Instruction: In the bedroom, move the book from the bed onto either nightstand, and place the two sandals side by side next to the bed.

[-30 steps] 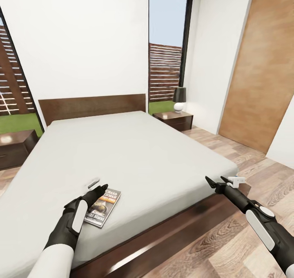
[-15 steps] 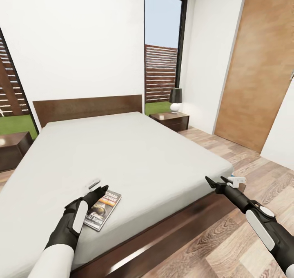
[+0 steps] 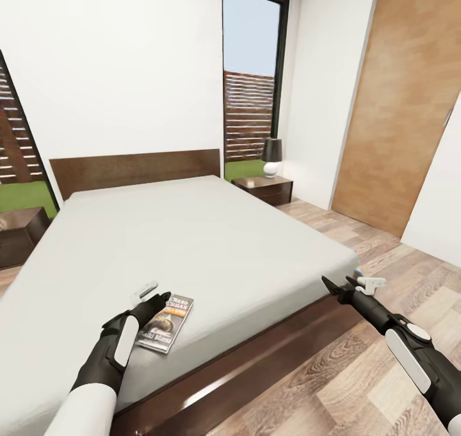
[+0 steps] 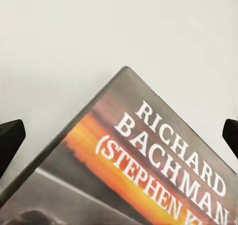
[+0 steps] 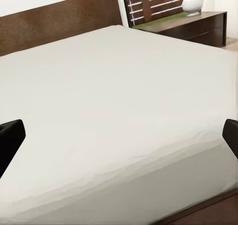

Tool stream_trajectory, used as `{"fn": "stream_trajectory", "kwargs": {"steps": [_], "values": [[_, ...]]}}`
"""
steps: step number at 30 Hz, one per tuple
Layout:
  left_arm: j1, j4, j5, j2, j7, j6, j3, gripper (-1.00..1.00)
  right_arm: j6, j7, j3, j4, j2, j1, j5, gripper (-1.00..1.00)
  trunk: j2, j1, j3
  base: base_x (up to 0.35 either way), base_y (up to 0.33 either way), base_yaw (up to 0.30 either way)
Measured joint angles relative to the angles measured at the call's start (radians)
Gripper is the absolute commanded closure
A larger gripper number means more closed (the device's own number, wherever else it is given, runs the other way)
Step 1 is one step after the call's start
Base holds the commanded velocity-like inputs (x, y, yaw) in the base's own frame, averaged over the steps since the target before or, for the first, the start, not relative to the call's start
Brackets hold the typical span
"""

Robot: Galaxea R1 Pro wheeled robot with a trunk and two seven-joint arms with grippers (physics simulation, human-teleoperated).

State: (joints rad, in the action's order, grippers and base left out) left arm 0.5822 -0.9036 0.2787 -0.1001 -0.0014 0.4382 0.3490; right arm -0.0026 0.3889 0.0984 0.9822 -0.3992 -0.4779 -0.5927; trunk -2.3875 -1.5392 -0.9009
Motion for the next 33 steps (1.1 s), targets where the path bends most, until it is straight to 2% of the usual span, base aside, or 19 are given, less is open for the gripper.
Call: {"fn": "stream_trajectory", "kwargs": {"steps": [17,24,33], "values": [[0.000,0.001,0.000,0.000,0.000,0.000,0.000,-1.00,0.000,-0.001,0.000,0.000,0.000,0.000,0.000,-1.00,0.000,0.000,0.000,-0.013,0.000,-0.001],[0.000,0.002,0.000,0.000,0.000,0.000,0.000,-1.00,0.000,0.000,0.000,0.000,0.000,0.000,0.000,-1.00,0.000,0.000,0.004,0.000,0.000,-0.118],[0.000,0.002,0.000,0.000,0.000,0.000,0.000,-1.00,0.000,-0.001,0.000,0.000,0.000,0.000,0.000,-1.00,0.000,0.000,0.005,0.000,0.000,-0.017]]}}
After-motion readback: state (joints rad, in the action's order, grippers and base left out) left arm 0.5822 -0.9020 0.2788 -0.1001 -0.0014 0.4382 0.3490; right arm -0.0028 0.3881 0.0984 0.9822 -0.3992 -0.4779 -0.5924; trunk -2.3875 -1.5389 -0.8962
